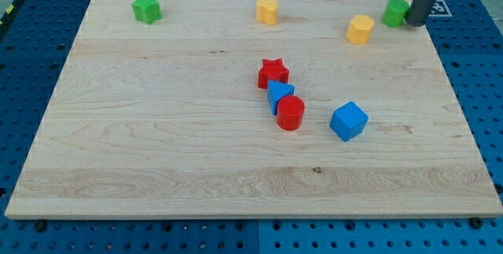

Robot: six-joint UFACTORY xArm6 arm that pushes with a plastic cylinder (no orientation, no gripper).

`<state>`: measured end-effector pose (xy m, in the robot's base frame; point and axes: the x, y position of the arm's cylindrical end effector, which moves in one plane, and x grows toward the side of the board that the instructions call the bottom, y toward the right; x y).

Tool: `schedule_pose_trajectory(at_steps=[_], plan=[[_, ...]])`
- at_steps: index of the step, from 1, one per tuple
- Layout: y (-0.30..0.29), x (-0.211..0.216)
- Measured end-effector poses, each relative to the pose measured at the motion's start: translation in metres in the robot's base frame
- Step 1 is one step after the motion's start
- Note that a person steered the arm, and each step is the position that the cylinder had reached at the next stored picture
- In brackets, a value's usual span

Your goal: Move the hexagon to the top right of the red star

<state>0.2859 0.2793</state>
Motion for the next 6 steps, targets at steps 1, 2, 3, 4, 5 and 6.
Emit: schedule_pose_trajectory(at_steps=[1,2,3,4,5,6], plan=[[0.000,-0.009],[0.004,-0.009],[0.007,-0.008],[0.015,0.020],[0.017,0.060],[0.017,0.061]])
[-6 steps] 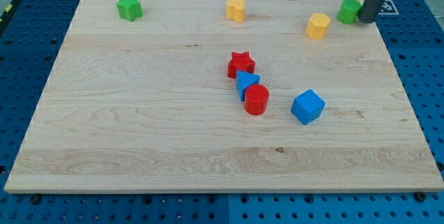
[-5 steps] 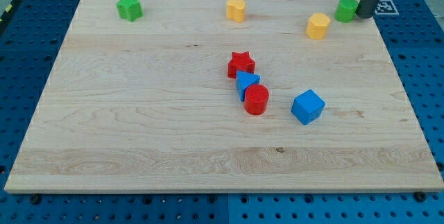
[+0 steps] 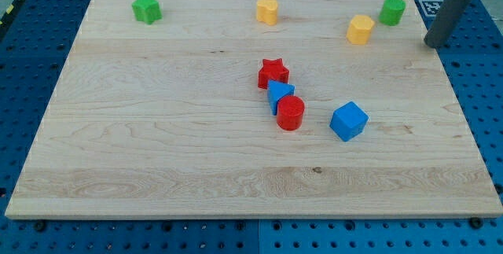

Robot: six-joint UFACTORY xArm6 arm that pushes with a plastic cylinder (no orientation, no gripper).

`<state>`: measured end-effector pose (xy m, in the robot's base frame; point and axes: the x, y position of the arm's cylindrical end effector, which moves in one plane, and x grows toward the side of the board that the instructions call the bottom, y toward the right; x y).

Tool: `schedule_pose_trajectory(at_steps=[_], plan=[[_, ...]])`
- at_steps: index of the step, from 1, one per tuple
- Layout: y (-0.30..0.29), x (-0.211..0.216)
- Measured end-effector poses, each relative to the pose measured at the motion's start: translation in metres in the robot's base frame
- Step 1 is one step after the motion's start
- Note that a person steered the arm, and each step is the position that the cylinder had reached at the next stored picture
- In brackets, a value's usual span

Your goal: Move the hexagon to the top right of the red star

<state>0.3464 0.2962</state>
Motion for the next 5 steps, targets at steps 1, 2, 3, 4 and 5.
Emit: schedule_pose_trajectory(at_steps=[1,2,3,4,5], plan=[[0.000,0.018],[-0.016,0.021],[-0.018,0.010],[-0.018,-0.020],[-0.042,-0.034]])
